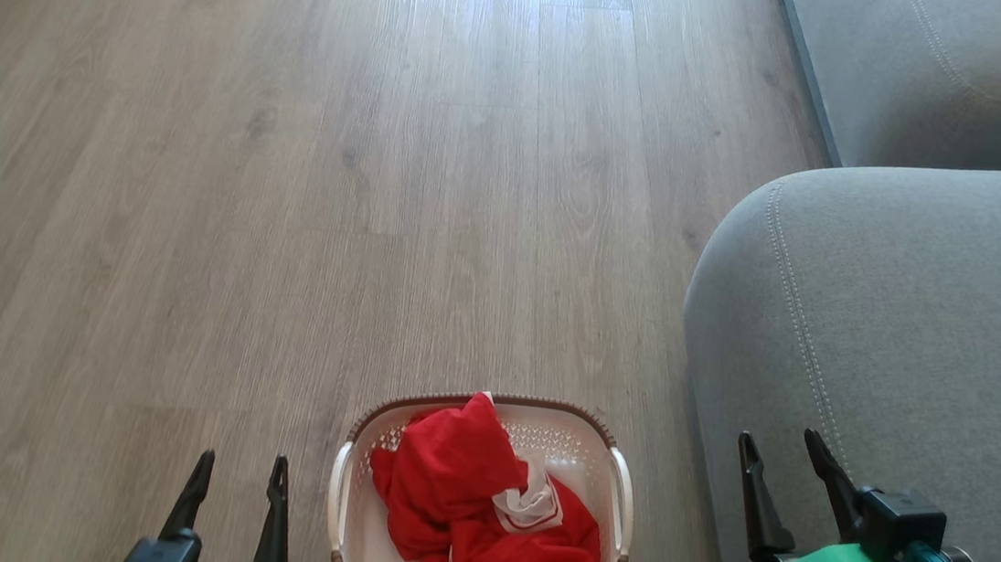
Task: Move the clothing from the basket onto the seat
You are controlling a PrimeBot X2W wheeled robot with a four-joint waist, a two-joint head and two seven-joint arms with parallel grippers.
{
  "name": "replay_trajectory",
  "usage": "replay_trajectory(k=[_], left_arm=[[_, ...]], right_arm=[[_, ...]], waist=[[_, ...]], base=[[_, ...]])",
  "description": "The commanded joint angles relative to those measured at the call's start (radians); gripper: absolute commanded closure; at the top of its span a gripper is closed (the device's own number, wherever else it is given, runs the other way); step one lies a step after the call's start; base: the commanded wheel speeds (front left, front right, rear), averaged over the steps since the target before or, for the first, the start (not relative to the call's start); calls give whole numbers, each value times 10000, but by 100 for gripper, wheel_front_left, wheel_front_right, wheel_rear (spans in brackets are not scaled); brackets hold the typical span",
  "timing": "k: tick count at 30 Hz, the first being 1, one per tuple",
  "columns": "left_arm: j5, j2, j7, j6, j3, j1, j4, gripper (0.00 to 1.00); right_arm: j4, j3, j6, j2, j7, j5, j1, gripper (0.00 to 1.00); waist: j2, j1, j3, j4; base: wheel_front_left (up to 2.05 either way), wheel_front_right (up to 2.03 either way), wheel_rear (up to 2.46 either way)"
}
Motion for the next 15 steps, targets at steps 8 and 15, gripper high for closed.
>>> replay_trajectory(k=[8,15], left_arm=[[-107,103,-124,76,313,-268,-156,0],[-92,102,-124,102,315,-221,-174,0]], right_arm=[[-279,214,-4,11,-136,-77,-164,0],[-312,207,-4,11,-136,-91,-111,0]], waist=[[0,0,-36,-9],[0,0,-51,-3]], base=[[0,0,0],[0,0,0]])
